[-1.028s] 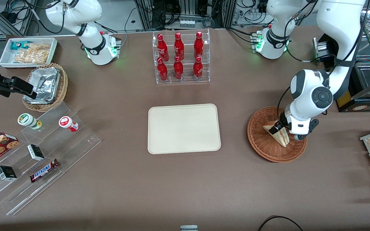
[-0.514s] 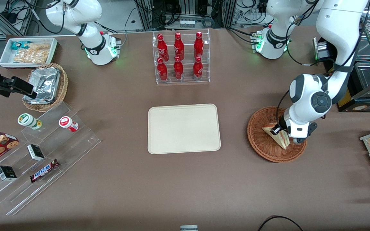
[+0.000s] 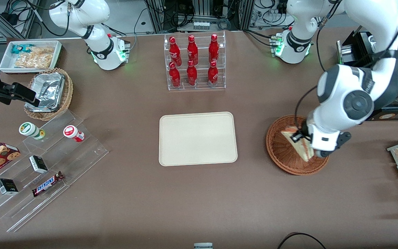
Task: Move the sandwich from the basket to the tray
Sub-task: 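Carry the sandwich with the left gripper over the cream tray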
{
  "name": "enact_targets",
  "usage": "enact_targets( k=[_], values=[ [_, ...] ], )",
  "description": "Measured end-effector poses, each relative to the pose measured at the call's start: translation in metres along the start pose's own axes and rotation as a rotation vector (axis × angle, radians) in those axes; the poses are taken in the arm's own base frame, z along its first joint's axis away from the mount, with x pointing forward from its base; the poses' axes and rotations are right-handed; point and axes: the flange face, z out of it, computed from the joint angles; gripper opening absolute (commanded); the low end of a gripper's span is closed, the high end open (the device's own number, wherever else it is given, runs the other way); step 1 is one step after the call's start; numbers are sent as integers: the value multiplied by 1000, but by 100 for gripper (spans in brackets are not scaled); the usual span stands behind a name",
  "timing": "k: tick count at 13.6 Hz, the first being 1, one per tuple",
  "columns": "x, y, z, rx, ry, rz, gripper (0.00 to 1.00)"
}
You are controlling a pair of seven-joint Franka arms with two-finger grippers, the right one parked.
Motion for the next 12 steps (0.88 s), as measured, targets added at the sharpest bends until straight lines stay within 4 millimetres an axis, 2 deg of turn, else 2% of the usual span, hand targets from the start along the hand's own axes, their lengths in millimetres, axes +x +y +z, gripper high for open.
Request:
enact_targets(
  k=[2,4,6,9,12],
  values=[
    [-52,49,-7,-12,15,58,7],
    [-106,96,5,-7,6,113,7],
    [-146,140,27,-10,-9,150,8],
    [-177,198,69,-70,-15,218,7],
    [-207,231,122,-87,20,269,7]
  ],
)
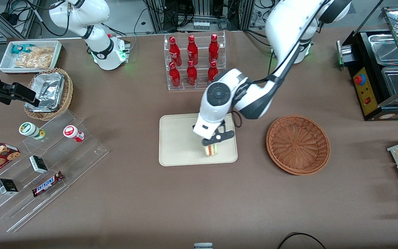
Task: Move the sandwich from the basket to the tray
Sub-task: 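Carry the sandwich with the left gripper over the cream tray, then lower the sandwich onto the tray and open the left gripper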
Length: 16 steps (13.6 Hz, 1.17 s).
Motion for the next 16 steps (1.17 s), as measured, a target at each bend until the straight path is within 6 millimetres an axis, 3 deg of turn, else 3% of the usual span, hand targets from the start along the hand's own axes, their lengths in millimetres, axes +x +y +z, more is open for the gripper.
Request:
enact_targets(
  k=[6,8,9,11,12,16],
  values=[
    [-33,26,76,31,67,134,8],
    [-39,29,92,40,60,148,11],
    [-42,31,94,41,61,154,20],
    [-44,33,94,40,62,158,87],
    [-44,33,93,40,62,158,100],
    [-42,35,89,32,69,156,100]
  ],
)
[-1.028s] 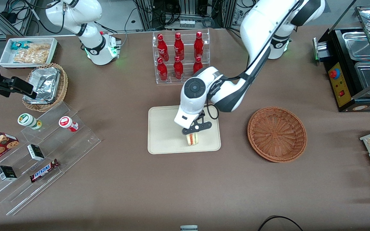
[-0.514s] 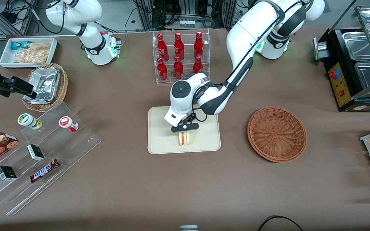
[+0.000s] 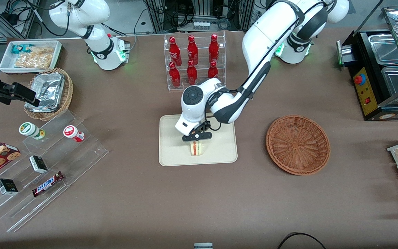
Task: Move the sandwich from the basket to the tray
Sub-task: 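Lower the sandwich onto the tray and open the left gripper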
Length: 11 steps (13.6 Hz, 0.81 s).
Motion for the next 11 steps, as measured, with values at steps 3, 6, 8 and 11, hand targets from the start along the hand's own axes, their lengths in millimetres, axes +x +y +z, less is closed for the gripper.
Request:
enact_targets(
  k=[3,6,8,11],
  values=[
    [9,2,-23,-19,25,-9,100],
    [32,-14,-92,1,59,-58,100],
    [55,-44,-151,28,63,-121,100],
    [83,-101,-227,72,67,-218,100]
  ],
)
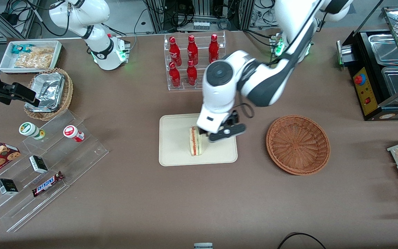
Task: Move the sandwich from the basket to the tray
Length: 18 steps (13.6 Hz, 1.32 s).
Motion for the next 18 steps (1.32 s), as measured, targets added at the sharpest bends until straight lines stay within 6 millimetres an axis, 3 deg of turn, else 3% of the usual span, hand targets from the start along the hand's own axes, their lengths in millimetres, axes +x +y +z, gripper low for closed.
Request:
enact_targets(
  k=[4,7,9,11,14,18],
  values=[
    [64,-94,-58,61,-27,-47,100],
    [93,-173,-95,57,-95,10,100],
    [100,-224,-114,79,-136,59,100],
    [99,-263,-123,94,-151,106,100],
    [92,-299,-125,96,-169,172,100],
    [105,-349,-131,70,-196,226,100]
  ],
)
